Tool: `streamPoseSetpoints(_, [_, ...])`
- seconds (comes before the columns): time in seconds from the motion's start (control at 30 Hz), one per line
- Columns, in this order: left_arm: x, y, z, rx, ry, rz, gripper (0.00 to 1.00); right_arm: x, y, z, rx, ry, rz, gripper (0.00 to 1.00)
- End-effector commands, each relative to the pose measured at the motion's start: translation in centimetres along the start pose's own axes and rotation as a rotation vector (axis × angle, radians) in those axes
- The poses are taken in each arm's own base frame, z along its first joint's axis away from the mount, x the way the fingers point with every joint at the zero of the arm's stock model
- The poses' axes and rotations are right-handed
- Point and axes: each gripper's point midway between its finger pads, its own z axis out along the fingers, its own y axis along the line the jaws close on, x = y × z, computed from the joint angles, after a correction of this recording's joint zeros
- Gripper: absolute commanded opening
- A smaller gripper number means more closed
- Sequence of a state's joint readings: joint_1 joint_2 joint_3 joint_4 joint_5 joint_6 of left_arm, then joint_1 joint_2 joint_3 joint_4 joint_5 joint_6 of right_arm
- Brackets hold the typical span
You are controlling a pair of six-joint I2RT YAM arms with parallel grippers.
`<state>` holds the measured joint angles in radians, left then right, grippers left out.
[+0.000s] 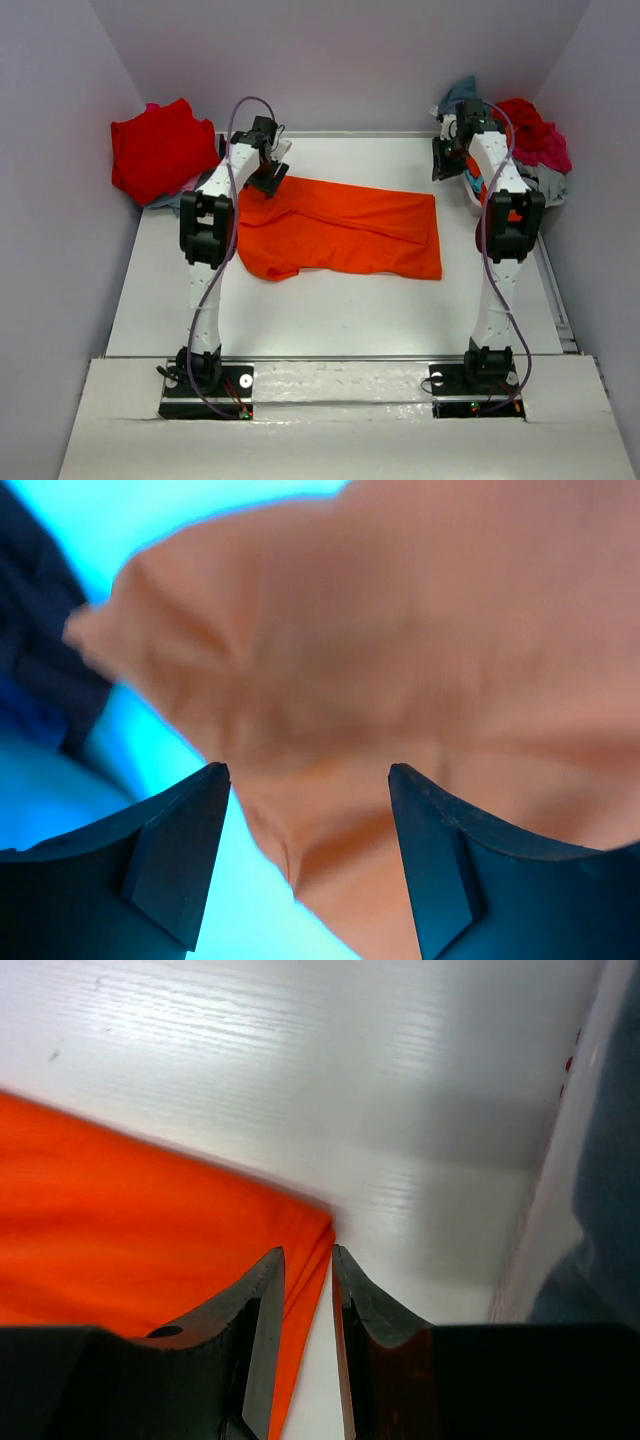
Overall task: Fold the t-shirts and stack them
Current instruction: Fold the tshirt
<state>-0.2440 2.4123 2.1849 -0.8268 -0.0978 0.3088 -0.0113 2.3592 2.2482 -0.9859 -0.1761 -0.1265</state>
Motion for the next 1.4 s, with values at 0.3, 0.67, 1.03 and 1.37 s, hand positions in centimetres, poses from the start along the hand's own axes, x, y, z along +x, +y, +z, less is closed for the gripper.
streamPoseSetpoints(0.3, [5.2,-1.9,-11.3,0.075,-0.057,0.045,0.79,6.5,6.6,-6.6,-0.148,0.149,0.006,0.3])
streamPoseSetpoints(0.67, [7.1,-3.4,-6.7,0.102,0.037,0.056,0.78,12.1,6.8,-2.3,-0.143,0.331,0.003,0.26])
streamPoseSetpoints(1.03, [6.3,-3.8,-2.4,0.117,0.116,0.068,0.78,14.7,6.9,1.0,-0.175,0.456,0.044,0.27])
streamPoseSetpoints(1.37, [6.7,-3.9,-0.1,0.117,0.179,0.096,0.78,13.9,5.5,3.9,-0.107,0.487,0.066,0.3])
